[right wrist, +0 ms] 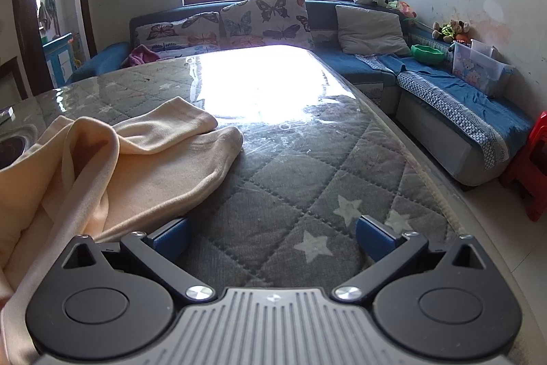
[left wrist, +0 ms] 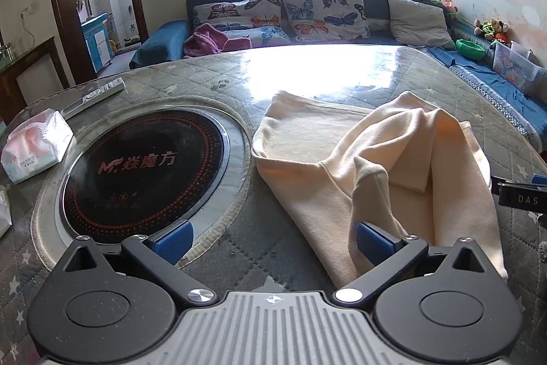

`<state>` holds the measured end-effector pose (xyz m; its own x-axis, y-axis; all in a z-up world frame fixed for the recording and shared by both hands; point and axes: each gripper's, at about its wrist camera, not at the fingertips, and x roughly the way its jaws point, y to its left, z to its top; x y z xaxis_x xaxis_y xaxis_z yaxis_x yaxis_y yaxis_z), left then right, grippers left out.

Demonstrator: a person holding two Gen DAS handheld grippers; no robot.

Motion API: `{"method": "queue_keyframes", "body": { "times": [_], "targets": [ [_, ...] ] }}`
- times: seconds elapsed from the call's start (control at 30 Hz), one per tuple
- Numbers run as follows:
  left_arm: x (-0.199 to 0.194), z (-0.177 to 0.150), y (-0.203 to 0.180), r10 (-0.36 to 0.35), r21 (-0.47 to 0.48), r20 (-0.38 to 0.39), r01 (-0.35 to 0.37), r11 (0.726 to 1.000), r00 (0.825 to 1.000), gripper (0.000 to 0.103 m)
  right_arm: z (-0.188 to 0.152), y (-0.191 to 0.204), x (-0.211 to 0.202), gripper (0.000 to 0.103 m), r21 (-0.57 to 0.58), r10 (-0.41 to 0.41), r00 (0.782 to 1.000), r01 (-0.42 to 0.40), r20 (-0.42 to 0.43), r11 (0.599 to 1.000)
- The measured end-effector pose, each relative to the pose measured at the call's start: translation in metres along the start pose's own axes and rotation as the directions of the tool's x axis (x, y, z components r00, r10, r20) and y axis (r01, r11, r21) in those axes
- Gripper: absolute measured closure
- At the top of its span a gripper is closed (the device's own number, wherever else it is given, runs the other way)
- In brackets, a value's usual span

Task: Fold clothes
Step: 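Move both grippers over the crumpled cream shirt, approaching its bunched fabric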

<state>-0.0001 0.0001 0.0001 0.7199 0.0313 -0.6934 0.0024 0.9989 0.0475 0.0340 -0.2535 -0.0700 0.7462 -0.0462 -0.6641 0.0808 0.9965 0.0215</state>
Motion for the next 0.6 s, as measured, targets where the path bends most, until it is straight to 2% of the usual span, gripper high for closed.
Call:
{"method": "queue_keyframes", "body": {
  "times": [0.2, 0.47, 0.6],
  "targets": [
    [-0.004, 0.002, 0.004, -0.002, 0.001, -0.022, 0.002, 1.000, 1.000, 0.000, -0.007, -0.006, -0.017, 0.000, -0.020, 0.008, 0.999, -0.007, 0.038, 1.000],
    [0.009, -0.013, -0.016, 0.001, -0.002, -0.006, -0.001, 1.000, 1.000, 0.000, -0.016, -0.012, -0.045, 0.000, -0.044, 0.025, 0.995, -0.021, 0.092, 0.999],
    [-0.008, -0.010, -0.007, -0.004, 0.010, -0.002, 0.004, 1.000, 1.000, 0.000, -0.016, -0.008, -0.068, 0.000, -0.046, 0.051, 0.992, -0.046, 0.115, 0.998]
  ]
}}
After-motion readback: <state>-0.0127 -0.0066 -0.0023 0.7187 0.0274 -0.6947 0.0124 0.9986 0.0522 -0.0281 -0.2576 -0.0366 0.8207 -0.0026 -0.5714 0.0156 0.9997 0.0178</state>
